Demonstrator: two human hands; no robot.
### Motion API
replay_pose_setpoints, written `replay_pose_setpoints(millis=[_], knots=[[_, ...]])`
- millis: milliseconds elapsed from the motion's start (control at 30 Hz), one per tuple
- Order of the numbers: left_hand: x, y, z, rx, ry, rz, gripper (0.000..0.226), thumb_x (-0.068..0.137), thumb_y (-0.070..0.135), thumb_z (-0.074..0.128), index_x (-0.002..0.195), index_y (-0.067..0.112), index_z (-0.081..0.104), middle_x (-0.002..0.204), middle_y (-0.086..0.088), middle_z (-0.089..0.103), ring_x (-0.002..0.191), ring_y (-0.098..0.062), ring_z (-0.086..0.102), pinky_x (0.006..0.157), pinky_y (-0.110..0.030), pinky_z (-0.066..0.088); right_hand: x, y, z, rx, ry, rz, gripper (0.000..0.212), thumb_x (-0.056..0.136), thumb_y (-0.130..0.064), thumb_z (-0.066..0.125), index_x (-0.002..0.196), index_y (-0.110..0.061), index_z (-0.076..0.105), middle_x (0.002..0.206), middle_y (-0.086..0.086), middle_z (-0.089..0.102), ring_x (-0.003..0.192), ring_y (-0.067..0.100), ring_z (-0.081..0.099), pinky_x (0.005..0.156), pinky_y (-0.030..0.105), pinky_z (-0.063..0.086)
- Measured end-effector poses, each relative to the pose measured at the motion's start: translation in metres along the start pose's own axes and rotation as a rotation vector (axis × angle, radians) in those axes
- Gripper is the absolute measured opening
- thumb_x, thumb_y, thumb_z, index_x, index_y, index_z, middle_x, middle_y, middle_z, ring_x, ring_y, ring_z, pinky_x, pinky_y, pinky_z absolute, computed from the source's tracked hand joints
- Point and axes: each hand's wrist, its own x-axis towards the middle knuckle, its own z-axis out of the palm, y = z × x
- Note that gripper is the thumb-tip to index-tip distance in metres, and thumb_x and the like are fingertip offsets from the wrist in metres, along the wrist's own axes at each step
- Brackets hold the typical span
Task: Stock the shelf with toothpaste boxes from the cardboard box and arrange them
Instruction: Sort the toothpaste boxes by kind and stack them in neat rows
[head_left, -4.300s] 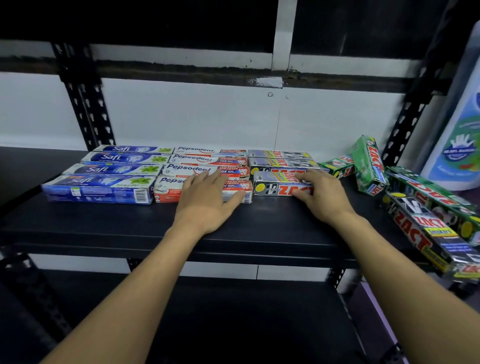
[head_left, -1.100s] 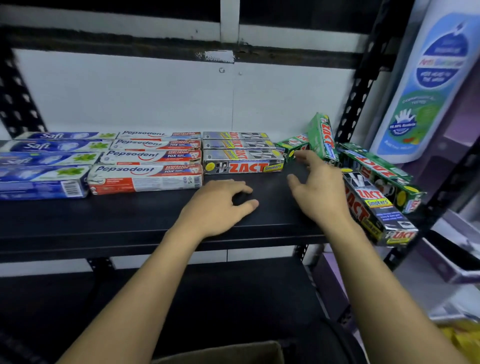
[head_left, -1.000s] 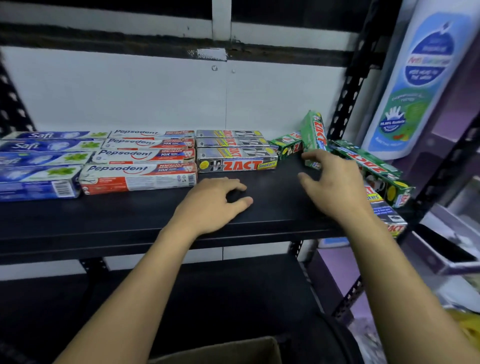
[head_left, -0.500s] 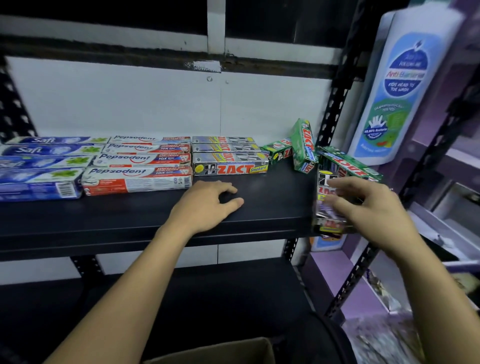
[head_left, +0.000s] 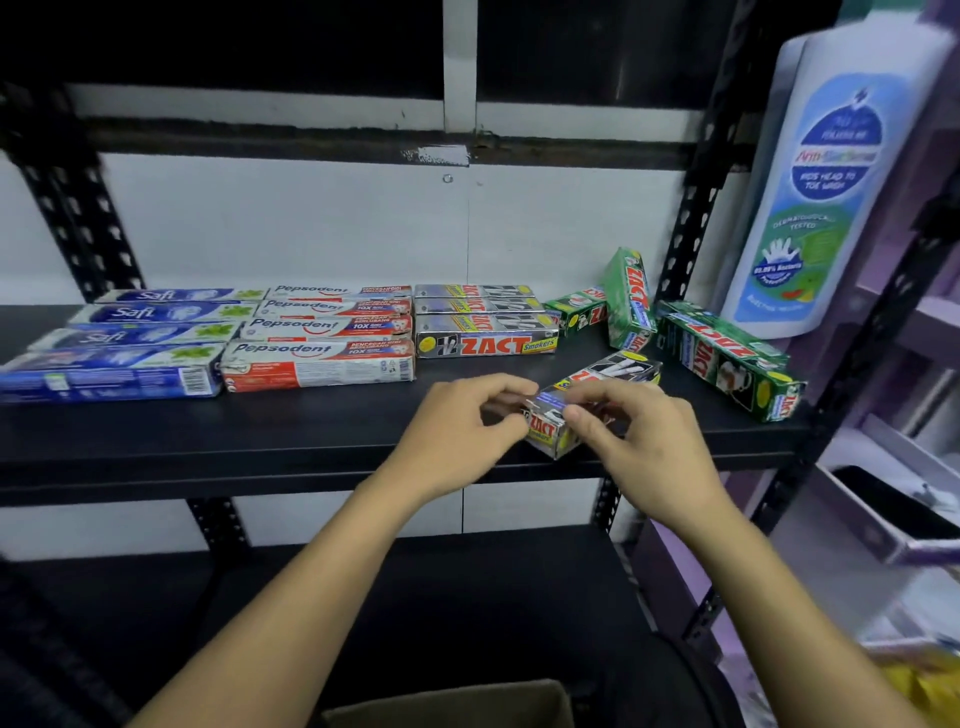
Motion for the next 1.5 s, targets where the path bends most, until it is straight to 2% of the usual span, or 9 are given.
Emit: replay_pose_setpoints(millis=[233,367,533,600,767,900,1067,1367,1500], knots=[[-0.008,-0.001,0.004,0.241,0.100,0.040,0.052,0.067,0.071,0.066,0.107,0.037,0.062,0.104,0.024,0.065,0.099,0.001,0.059,0.091,-0.038,0.049,0.000,-0.008,0.014,0.049,0.024,-0.086,0.009,0.089,-0.021,0.069,0.091,-0.029,0.074,0.096,-0.019,0.071,0.095,0.008,0.060,0.086,0.032,0.048],[-0.005,-0.012,-0.010,0.269,0.125,0.031,0.045,0.068,0.062,0.066,0.106,0.038,0.063,0.104,0.025,0.065,0.098,0.001,0.059,0.094,-0.042,0.048,0.009,0.002,0.012,0.014,0.015,-0.154,0.016,0.088,-0.017,0.071,0.100,-0.027,0.073,0.110,-0.017,0.070,0.103,0.005,0.061,0.092,0.033,0.049],[-0.003,-0.029,-0.041,0.331,0.080,0.017,0.047,0.071,0.058,0.062,0.114,0.040,0.062,0.106,0.027,0.064,0.102,0.001,0.056,0.099,-0.045,0.045,0.029,0.029,0.011,-0.248,-0.133,-0.081,0.030,0.090,-0.036,0.065,0.120,-0.039,0.062,0.148,-0.002,0.048,0.133,0.024,0.043,0.108,0.042,0.035],[-0.001,-0.037,-0.051,0.395,0.078,0.042,0.047,0.076,0.057,0.063,0.119,0.039,0.061,0.114,0.024,0.062,0.108,-0.004,0.054,0.100,-0.045,0.044,0.033,0.032,0.012,-0.171,-0.183,-0.048,0.034,0.089,-0.040,0.066,0.122,-0.041,0.060,0.148,0.001,0.047,0.139,0.015,0.039,0.109,0.036,0.036],[0.013,-0.053,-0.074,0.607,0.118,0.099,0.066,0.081,0.078,0.049,0.131,0.035,0.055,0.137,0.015,0.053,0.128,-0.009,0.043,0.109,-0.038,0.029,0.047,0.032,0.026,-0.077,-0.135,-0.009,0.035,0.085,-0.037,0.073,0.119,-0.039,0.064,0.145,-0.002,0.051,0.131,0.010,0.049,0.104,0.022,0.035],[0.038,-0.070,-0.095,0.577,0.292,0.053,0.063,0.084,0.072,0.040,0.128,0.030,0.058,0.133,0.009,0.058,0.127,-0.016,0.046,0.105,-0.037,0.029,0.063,0.033,0.037,-0.092,-0.145,0.054,0.035,0.085,-0.036,0.074,0.119,-0.038,0.064,0.144,-0.006,0.052,0.127,0.015,0.053,0.096,0.018,0.035],[0.056,-0.087,-0.091,0.568,0.402,0.025,0.060,0.088,0.066,0.036,0.123,0.024,0.060,0.128,0.006,0.061,0.122,-0.018,0.049,0.104,-0.038,0.030,0.089,0.030,0.053,-0.002,-0.128,0.061,0.032,0.081,-0.029,0.078,0.110,-0.029,0.068,0.115,-0.017,0.064,0.108,0.007,0.060,0.087,0.014,0.036],[0.054,-0.088,-0.078,0.753,0.330,0.089,0.053,0.080,0.069,0.048,0.114,0.031,0.062,0.117,0.015,0.063,0.116,-0.010,0.052,0.105,-0.034,0.026,0.100,0.035,0.062,0.055,-0.128,0.169,0.037,0.078,-0.031,0.080,0.111,-0.041,0.066,0.145,-0.013,0.048,0.134,0.005,0.044,0.102,0.019,0.032],[0.059,-0.090,-0.073,0.822,0.242,0.125,0.048,0.080,0.067,0.049,0.111,0.035,0.065,0.114,0.020,0.065,0.115,-0.007,0.052,0.109,-0.037,0.021,0.101,0.043,0.059,0.096,-0.074,0.286,0.046,0.079,-0.026,0.078,0.119,-0.040,0.060,0.124,-0.018,0.058,0.090,-0.001,0.061,0.083,0.023,0.038]])
